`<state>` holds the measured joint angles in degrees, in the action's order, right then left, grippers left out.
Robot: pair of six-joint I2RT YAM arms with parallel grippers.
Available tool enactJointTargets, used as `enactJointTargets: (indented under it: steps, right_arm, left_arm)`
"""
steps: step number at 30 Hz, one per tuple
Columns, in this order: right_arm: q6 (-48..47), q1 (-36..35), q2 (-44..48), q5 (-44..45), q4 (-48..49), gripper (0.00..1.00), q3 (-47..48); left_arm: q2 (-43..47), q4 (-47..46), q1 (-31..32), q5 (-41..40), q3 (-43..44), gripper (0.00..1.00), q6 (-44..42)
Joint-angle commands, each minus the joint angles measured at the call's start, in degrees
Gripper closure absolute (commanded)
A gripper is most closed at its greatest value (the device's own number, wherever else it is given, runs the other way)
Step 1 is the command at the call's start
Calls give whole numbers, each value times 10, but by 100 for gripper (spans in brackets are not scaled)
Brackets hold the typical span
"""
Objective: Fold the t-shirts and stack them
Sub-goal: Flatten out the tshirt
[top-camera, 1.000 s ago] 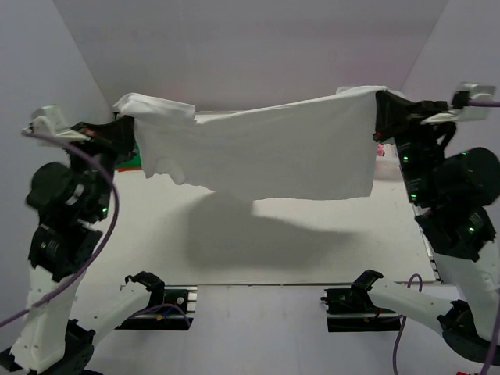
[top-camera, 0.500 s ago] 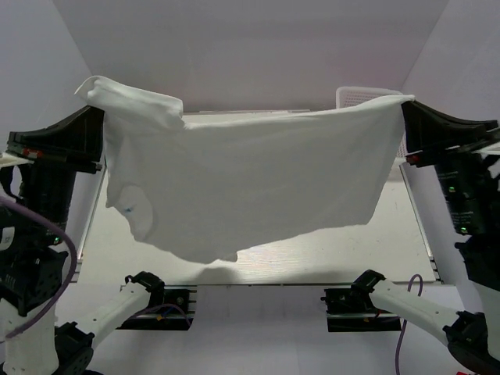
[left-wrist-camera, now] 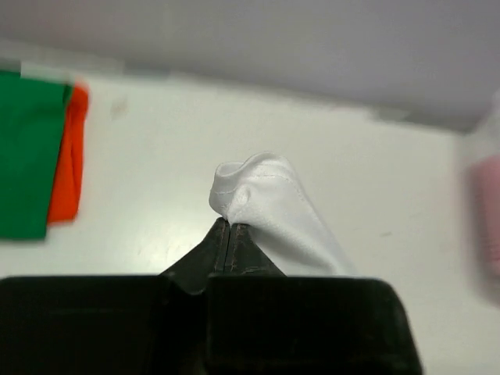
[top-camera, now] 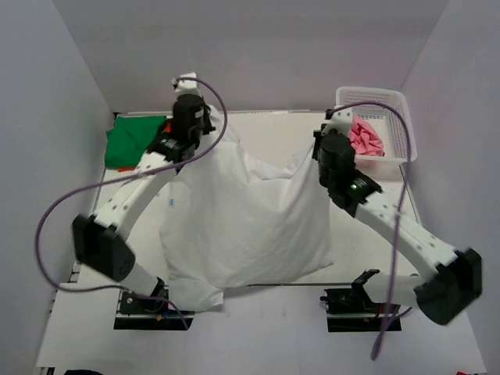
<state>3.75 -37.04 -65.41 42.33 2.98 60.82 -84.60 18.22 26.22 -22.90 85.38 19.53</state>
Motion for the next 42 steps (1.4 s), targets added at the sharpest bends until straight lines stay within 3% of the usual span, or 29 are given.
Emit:
enactJointTargets:
  steps: [1,2,3,6,7,8,9,10,12,15,16,22,27,37,42]
  right_arm:
    - [88,69,-102,18,40,100,-20]
    - [97,82,-124,-2,34,100,-15]
    - [114,102,-166,-9,24,100,8]
    - [116,135,-293,-50,-5,100,75]
    - [113,138,-315,-53,-22,73,96]
    - [111,149,-334,-72,-46,62,165]
    - [111,151,-376,-73,-110,56,186]
    - [109,152,-385,-79,-126,34,203]
    - [97,153,-389,-96,-147,10,227]
    - [104,152,-345,-145,-143,10,189]
    - [108,152,-337,-154,-142,10,169]
    - [195,150,-241,-236,-168,10,36]
    - [216,150,-244,-306,-161,10,-33]
    - [217,154,-396,-301,-193,10,39]
    - [221,160,-487,-284,-217,10,137]
  left_arm:
    - [-80,2,-21,-79,-3,100,49]
    - [-115,13,-27,-86,25,100,64]
    - [-154,42,-36,-100,46,92,81]
    - [-321,142,-51,-99,192,19,118]
    - [-361,180,-59,-99,243,0,131]
    - [-399,218,-59,-93,354,0,131]
    - [-458,277,-65,-84,402,0,136]
    - [-476,294,-65,-84,465,0,136]
    - [-481,294,-65,-67,465,0,131]
    - [-392,220,-65,-29,338,0,113]
    - [-335,174,-65,-9,255,0,108]
    - [-182,108,-49,50,-29,0,128]
    - [-145,89,-49,91,-150,0,141]
    - [-278,117,-66,95,-88,0,158]
    - [-372,175,-78,73,25,0,158]
